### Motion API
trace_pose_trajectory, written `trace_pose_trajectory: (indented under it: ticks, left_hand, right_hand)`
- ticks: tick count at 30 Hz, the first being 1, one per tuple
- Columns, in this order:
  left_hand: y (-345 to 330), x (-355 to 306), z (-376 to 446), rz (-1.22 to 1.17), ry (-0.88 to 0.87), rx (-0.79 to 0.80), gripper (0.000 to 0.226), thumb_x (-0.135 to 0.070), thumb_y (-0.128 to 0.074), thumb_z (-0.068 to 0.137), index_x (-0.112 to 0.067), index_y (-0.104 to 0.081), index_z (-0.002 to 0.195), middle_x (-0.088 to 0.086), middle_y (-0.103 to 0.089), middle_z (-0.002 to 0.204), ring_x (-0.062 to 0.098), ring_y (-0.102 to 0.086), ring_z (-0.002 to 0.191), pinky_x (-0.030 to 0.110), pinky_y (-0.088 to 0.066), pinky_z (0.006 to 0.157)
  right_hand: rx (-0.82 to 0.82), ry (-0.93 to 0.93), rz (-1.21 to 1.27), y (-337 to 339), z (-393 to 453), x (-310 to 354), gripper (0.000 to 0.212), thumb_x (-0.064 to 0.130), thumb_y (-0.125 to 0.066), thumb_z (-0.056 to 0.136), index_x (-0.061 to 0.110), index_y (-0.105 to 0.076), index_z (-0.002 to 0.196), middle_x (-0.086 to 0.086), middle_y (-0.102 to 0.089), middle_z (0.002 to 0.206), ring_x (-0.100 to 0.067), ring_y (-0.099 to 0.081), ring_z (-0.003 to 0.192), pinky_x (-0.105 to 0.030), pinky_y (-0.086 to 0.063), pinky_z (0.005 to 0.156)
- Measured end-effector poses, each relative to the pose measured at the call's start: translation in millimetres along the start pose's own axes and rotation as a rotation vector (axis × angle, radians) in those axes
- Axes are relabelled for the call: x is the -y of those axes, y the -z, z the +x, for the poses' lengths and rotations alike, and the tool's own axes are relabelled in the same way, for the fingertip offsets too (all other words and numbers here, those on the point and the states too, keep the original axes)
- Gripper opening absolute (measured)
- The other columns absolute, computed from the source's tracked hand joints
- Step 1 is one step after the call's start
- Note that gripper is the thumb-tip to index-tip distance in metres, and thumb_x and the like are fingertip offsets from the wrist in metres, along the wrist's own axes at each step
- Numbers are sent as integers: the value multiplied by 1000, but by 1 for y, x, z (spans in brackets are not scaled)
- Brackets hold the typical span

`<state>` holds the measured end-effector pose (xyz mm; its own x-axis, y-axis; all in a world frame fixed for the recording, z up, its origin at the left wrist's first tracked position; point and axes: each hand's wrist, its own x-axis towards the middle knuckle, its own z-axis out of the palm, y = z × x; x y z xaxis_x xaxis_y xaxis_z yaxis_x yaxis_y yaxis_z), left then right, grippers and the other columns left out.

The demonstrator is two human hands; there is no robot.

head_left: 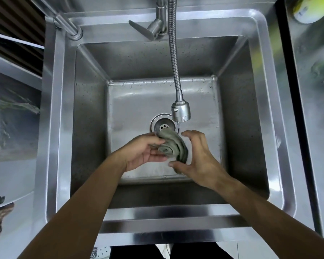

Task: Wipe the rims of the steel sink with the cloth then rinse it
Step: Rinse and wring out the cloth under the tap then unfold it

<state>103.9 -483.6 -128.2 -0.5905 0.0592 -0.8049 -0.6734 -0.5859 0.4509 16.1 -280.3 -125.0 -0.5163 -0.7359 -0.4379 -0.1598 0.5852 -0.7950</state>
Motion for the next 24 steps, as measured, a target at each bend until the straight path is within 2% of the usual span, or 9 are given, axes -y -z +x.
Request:
trace_pose_trajectory:
  ticks: [2,5,7,9,12,15,17,19,24]
  left_hand:
    - [3,-1,9,-89,13,-45,27,-7,-51,98,-1,-62,122,20,-74,108,29,-75,91,37,-64,79]
    - [7,0,27,-97,57,-88,33,-15,-52,99,-1,-61,127,20,-73,116,33,-74,99,42,-63,85]
    - [4,0,40,-90,60,-121,39,-30,-63,98,-6,-62,129,18,-74,120,32,-74,104,44,-63,87]
    - [1,-2,53,-52,48,-163,43,-39,-71,94,-12,-66,126,16,-75,119,28,-74,106,42,-62,87]
    - [-1,-3,71,61,-22,-225,29,-31,-69,97,-18,-70,123,8,-77,116,23,-74,106,37,-62,82]
    - [6,-3,79,11,-108,-267,40,-25,-72,95,-5,-63,128,19,-73,117,32,-73,98,41,-62,72]
    - [5,-1,80,-2,-136,-243,39,-24,-68,98,-5,-61,131,19,-72,117,36,-72,101,50,-62,78]
    - [-7,3,81,3,-129,-272,29,-28,-65,100,-12,-66,125,12,-75,119,33,-72,108,53,-60,91]
    - [-42,12,90,49,-126,-447,18,-32,-62,100,-21,-74,94,3,-79,92,23,-74,91,39,-59,86]
  right_hand:
    - [51,-198,186,5,4,-7,56,26,-81,88,37,-44,128,17,-56,120,-2,-61,103,-13,-49,85]
    - [38,-311,381,11,26,-18,18,7,-70,95,14,-63,111,8,-73,81,-7,-69,78,-20,-51,76]
    - [-11,-371,486,11,44,-28,8,5,-67,96,13,-65,97,0,-69,81,-15,-64,81,-35,-56,81]
    - [-78,-470,651,12,61,-33,12,6,-63,96,16,-61,90,-5,-66,86,-24,-63,90,-49,-57,94]
    - [-157,-523,849,15,76,-36,8,10,-60,98,18,-60,96,-5,-71,91,-29,-68,97,-47,-60,91]
    - [-182,-476,997,15,80,-34,10,17,-65,100,14,-70,108,-9,-78,97,-31,-75,96,-44,-62,86]
    - [-235,-442,976,8,81,-32,14,20,-64,101,12,-72,110,-10,-77,100,-29,-75,95,-42,-63,81]
    - [-337,-392,801,-1,80,-30,18,22,-62,103,9,-73,109,-9,-76,98,-23,-73,93,-40,-63,80]
    - [-391,-272,449,-34,72,-15,27,36,-50,108,15,-61,94,3,-69,83,-11,-66,80,-30,-55,74]
